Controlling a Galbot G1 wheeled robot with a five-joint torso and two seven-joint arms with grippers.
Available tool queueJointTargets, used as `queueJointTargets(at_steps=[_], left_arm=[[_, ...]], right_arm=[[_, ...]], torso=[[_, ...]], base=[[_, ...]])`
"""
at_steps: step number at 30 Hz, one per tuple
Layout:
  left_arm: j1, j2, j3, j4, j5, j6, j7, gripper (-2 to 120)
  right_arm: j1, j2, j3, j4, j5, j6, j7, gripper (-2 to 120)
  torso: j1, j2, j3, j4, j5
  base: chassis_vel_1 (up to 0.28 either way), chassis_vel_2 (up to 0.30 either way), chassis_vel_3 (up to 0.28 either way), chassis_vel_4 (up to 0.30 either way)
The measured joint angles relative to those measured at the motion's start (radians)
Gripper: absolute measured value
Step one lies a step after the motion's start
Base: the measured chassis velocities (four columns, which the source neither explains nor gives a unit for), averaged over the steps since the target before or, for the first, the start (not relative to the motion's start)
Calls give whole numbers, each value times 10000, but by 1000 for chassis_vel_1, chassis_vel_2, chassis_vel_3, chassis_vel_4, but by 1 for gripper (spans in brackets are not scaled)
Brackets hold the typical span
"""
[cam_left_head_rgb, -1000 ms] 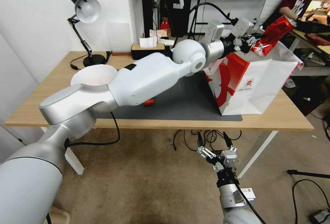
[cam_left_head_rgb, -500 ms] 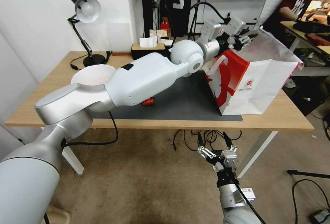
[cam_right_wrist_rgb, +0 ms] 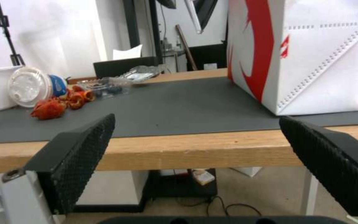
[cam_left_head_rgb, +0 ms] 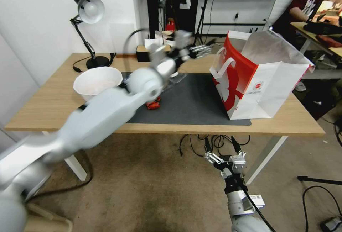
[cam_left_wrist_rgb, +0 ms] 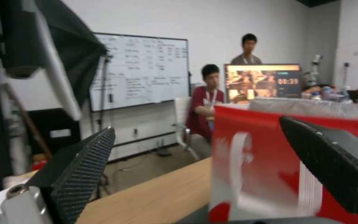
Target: Pick up the trash from the table and place it into the takeout bag.
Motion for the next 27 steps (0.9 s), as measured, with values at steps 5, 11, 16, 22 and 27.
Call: queueJointTargets(at_steps=[5, 11, 16, 22, 27], left_arm=[[2285, 714, -1402, -887, 557, -75, 257, 100], [6147, 91, -4134, -1843, 2482, -579, 1053, 100], [8250, -1143, -5706, -2172, 3763, -964, 1262, 100], [10712, -2454, -7698, -2170, 5758, -2037, 1476, 100], [11707, -2977, -8534, -1901, 5925, -2697, 1397, 100]], right_arm=[[0, 2, 1, 0, 0, 0, 2, 100], [0, 1, 1, 0, 0, 0, 2, 100], [-1, 2, 0, 0, 0, 0, 0, 100], [-1, 2, 1, 0, -1, 0, 1, 100], [-1, 2, 1, -1, -1, 0, 1, 100]], torso=[[0, 0, 1, -2, 1], [0, 1, 1, -5, 3], [-1, 1, 0, -8, 9], [-1, 1, 0, -3, 7], [-2, 1, 0, -6, 8]], base=[[0, 0, 0, 0], [0, 0, 0, 0], [0, 0, 0, 0], [0, 0, 0, 0], [0, 0, 0, 0]])
